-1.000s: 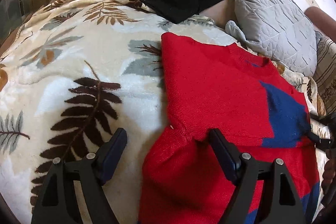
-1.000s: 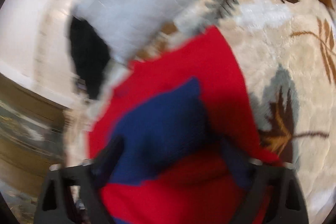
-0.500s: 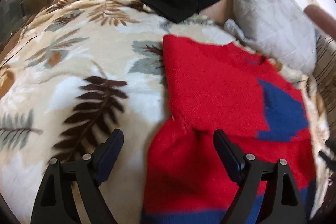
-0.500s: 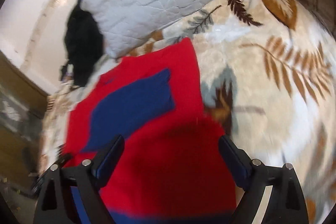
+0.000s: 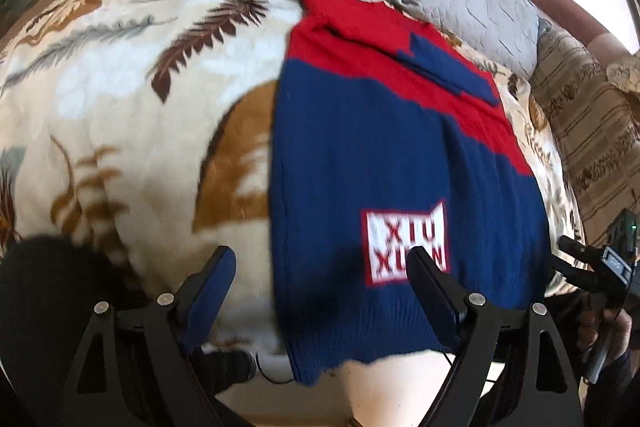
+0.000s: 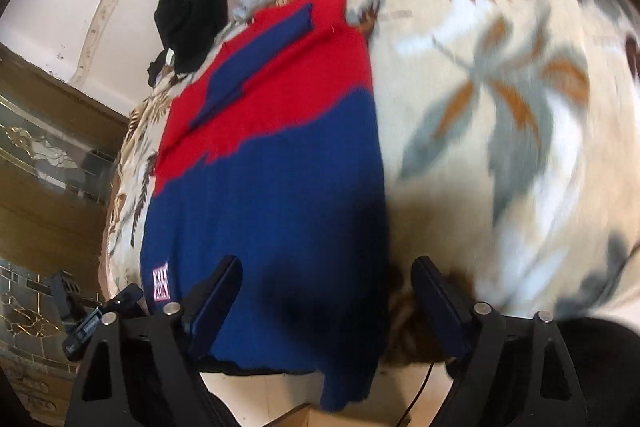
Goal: Fold small clothes
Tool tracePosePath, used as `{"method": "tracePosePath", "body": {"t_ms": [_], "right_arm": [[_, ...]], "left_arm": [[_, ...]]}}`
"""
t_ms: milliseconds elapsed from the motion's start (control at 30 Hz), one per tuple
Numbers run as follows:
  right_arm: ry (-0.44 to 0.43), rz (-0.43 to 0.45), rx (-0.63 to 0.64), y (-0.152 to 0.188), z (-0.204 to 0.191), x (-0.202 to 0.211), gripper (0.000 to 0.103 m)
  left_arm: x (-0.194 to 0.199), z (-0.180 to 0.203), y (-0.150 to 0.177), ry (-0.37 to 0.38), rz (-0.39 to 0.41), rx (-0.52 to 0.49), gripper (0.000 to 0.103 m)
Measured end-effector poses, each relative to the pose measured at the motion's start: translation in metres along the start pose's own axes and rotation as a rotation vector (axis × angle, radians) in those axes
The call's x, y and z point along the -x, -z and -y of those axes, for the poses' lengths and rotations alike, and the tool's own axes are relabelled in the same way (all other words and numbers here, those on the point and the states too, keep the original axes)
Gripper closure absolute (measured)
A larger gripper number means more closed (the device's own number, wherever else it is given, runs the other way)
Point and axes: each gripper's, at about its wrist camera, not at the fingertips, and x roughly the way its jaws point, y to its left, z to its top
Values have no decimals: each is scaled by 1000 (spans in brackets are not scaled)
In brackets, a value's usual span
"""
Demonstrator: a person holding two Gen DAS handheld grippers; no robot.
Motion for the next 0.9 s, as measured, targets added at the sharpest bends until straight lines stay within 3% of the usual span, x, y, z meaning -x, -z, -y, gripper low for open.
{"method": "tracePosePath", "body": {"t_ms": [133,300,400,467,500,567,600,633,800,833,900], "right_arm": [[8,24,14,5,-4,-1,22],[14,18,16,9,-5,-2,44],[10,21,18,11,-6,-2,44],[8,17,20,11,-4,-5,44],[12,13,27,11,-4,-7,44],[72,-4,66,9,-7,-9,63],[89,-11,67,8,-7,-9,84],[69,-19,53,7,-7,-9,91],[-24,29,42,-3,-18,24,92],[-26,25,40,-4,-17,23,88],[-5,-4,20,-3,-9,11,85]], "left_arm": [[-3,3,6,-8,-23,-13,16],[-11,6,12,-37,-68,-22,17],[-13,9,14,-48,-76,-27,17],[-14,10,15,-93,-78,-36,32],[-15,10,15,-125,-77,-37,46],[-15,9,13,-124,-74,-31,62],[-13,8,13,-123,-70,-33,86],[-9,8,11,-109,-66,-32,94],[29,17,11,-70,50,-39,95],[32,18,12,-68,70,-45,95],[22,15,12,-81,44,-40,94]]}}
